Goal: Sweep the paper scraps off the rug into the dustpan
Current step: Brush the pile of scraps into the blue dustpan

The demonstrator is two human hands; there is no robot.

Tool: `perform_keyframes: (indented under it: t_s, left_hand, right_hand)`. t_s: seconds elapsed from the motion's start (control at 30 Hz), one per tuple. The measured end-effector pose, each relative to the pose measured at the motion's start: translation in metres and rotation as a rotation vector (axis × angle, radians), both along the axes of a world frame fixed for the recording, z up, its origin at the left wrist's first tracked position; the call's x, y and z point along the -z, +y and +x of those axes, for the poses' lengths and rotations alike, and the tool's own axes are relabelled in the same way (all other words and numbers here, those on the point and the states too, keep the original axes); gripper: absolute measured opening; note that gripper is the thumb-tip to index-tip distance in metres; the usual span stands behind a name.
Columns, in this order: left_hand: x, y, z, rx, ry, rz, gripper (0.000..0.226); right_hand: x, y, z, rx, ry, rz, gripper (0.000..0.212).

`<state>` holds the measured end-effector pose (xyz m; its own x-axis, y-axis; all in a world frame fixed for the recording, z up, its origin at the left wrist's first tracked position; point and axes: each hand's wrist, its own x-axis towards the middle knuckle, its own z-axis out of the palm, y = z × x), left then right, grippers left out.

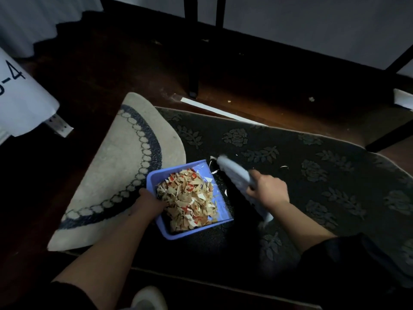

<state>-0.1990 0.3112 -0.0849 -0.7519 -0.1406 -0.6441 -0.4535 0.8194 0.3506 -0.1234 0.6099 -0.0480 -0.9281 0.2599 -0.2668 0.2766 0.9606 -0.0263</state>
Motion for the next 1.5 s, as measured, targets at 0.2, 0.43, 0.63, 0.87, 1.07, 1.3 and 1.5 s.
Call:
perform_keyframes:
  t_s: [0.2,0.43,0.63,0.87,1.07,1.3,1.5]
  left_hand:
    - [-0.003,0.002,0.000,0.011,-0.003,-0.010,0.084]
    - [-0.002,0.004,0.001,-0.006,-0.010,0.001,0.081]
    - [-0.004,0.004,0.001,-0.016,-0.021,-0.007,0.084]
    - [-0.003,0.003,0.002,-0.004,-0.009,-0.014,0.089]
    - [-0.006,0.005,0.003,-0.001,-0.003,-0.012,0.091]
    - [-0.007,0.007,0.003,-0.015,-0.012,-0.002,0.090]
    - [-0.005,0.013,0.002,-0.015,-0.021,-0.009,0.089]
  right_hand:
    - [-0.020,0.007,0.012,-0.162,0.019,-0.004,0.044]
    - [-0.027,0.034,0.007,-0.062,0.081,0.109,0.040]
    - [-0.010,0.022,-0.006,0.118,0.047,0.072,0.037]
    - [-0.009,0.003,0.001,-0.137,-0.029,0.010,0.041]
    - [-0.031,0.022,0.009,-0.111,0.096,0.041,0.044]
    - [-0.013,0.037,0.002,0.207,0.092,0.091,0.036]
    - [0.002,0.000,0.002,0.003,0.006,0.019,0.035]
